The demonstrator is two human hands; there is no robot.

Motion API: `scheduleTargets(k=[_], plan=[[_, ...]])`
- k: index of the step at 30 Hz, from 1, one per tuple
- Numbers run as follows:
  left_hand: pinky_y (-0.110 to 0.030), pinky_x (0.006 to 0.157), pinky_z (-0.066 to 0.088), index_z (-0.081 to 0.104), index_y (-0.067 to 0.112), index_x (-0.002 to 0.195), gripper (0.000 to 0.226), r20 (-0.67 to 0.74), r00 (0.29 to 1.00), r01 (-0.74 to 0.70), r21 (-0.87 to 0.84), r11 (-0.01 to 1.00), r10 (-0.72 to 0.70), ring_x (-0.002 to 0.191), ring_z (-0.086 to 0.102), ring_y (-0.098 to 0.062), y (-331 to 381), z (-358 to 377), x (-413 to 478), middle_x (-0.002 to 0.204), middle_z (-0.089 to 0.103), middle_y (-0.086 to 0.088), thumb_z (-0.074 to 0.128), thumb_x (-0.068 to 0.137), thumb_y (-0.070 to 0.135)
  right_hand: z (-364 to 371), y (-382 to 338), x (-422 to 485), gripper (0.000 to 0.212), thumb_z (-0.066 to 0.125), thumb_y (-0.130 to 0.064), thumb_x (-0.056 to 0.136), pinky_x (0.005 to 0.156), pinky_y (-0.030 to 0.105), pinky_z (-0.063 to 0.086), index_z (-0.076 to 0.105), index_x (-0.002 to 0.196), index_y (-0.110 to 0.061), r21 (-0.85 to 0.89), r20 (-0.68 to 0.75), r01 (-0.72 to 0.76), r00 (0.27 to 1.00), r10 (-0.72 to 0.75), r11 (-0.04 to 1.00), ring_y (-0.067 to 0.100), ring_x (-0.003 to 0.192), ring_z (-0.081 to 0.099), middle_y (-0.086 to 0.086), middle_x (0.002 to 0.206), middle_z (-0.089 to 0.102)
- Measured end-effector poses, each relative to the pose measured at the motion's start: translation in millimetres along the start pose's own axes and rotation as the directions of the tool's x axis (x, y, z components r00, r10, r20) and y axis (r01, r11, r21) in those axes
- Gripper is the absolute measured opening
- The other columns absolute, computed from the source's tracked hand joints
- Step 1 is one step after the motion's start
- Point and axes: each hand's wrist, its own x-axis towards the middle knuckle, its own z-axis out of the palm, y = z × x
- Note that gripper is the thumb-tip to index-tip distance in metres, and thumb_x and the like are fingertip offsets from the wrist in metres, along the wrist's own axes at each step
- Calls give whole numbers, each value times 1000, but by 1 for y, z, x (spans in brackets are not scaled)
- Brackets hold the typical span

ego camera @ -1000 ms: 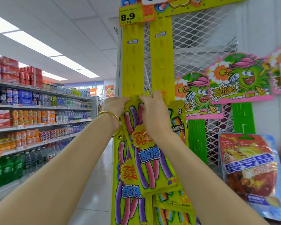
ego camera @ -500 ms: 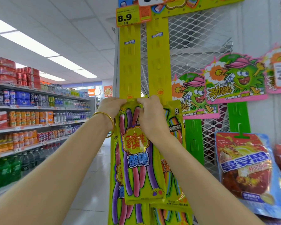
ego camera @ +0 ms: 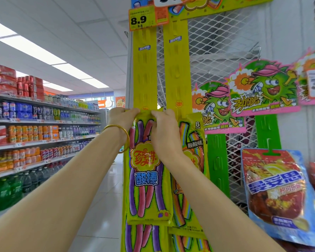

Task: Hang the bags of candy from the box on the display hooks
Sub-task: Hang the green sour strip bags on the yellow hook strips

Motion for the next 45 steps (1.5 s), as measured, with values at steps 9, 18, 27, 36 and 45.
scheduleTargets(k=[9, 18, 27, 36, 45], plan=[[-46, 76, 52, 56, 11, 62, 21, 18, 1000, 23, -14, 1000, -23, 75, 55, -28, -1, -1, -3, 82, 59, -17, 67, 79, 18, -1, -1, -9, 30, 45, 2, 92, 77, 30, 45, 56, 117, -8, -23, 50, -12, 999, 13, 1000, 26, 96, 56, 10, 119, 44], [-39, 89, 51, 64, 14, 95, 11, 67, 992, -114, 81, 990, 109, 98, 61, -29, -15, -13, -13, 106, 66, -13, 61, 88, 21, 2, 8, -26, 29, 47, 0, 93, 69, 24, 40, 55, 118, -11, -66, 79, 19, 997, -13, 998, 23, 91, 56, 6, 111, 44], [-2, 47, 40, 57, 13, 117, 31, 47, 972, -233, 202, 951, 228, 68, 49, 0, -28, -20, -36, 83, 54, 6, 60, 87, 7, -1, 11, -37, 51, 53, -5, 92, 90, 37, 47, 40, 139, -21, -27, 92, -23, 995, 25, 999, 28, 108, 55, 9, 124, 48], [-43, 98, 44, 45, 13, 128, 53, -75, 957, -246, 309, 919, 282, 111, 50, -20, -42, -31, -85, 122, 51, -6, 69, 81, 18, -20, 3, -69, 38, 50, -5, 92, 78, 33, 45, 51, 128, -18, -92, 39, -29, 999, 32, 995, 24, 103, 55, 5, 121, 50], [-15, 71, 48, 56, 26, 97, 31, 148, 967, -226, 143, 964, 205, 80, 56, 4, -134, -28, -246, 99, 57, 6, 63, 81, 1, -49, 56, -208, 28, 55, 2, 86, 81, 35, 52, 66, 104, -17, 215, 251, -149, 963, 93, 965, 17, 92, 61, -15, 93, 51]])
